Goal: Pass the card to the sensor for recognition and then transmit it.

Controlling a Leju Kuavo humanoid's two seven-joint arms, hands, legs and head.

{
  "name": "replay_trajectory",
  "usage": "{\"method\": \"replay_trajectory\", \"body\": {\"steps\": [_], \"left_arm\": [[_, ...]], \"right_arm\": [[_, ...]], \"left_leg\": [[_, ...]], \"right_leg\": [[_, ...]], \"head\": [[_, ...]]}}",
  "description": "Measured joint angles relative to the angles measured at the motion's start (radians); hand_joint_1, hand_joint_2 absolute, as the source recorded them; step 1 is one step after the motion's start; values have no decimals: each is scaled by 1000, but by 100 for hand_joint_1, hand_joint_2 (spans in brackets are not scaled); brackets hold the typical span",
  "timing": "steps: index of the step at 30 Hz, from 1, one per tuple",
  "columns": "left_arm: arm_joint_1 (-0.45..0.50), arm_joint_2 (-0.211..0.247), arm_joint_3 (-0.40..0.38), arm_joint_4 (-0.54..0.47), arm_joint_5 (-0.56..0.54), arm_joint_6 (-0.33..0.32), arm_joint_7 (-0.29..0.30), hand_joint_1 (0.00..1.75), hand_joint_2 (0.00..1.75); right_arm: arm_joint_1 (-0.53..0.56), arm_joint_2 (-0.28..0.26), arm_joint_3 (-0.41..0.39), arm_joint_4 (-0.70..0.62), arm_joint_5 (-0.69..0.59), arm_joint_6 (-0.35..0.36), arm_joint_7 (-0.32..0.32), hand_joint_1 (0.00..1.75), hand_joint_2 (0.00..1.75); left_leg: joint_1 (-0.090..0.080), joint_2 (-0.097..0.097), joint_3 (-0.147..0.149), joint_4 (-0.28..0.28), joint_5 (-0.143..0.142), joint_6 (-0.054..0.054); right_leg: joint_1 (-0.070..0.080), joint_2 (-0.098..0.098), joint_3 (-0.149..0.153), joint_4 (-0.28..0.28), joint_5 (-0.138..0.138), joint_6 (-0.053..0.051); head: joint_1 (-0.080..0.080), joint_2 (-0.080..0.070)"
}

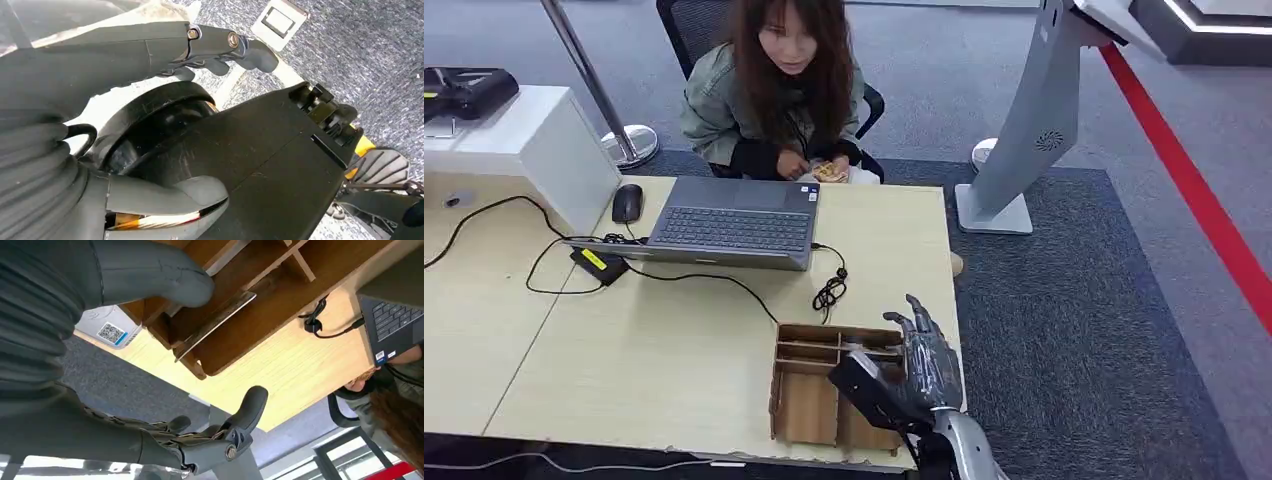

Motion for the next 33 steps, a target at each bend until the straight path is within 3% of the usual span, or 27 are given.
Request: {"method": "replay_trajectory", "body": {"steps": [19, 33], "left_arm": [[0, 2, 0, 0, -3, 0, -2, 0, 175], [0, 3, 0, 0, -4, -4, -3, 0, 175]], "right_arm": [[0, 0, 0, 1, 0, -2, 0, 51, 175], [-5, 9, 0, 16, 0, 0, -1, 52, 175]], "left_leg": [[0, 0, 0, 0, 0, 0], [0, 0, 0, 0, 0, 0]], "right_leg": [[0, 0, 0, 0, 0, 0], [0, 0, 0, 0, 0, 0]], "head": [[0, 0], [0, 0]]}}
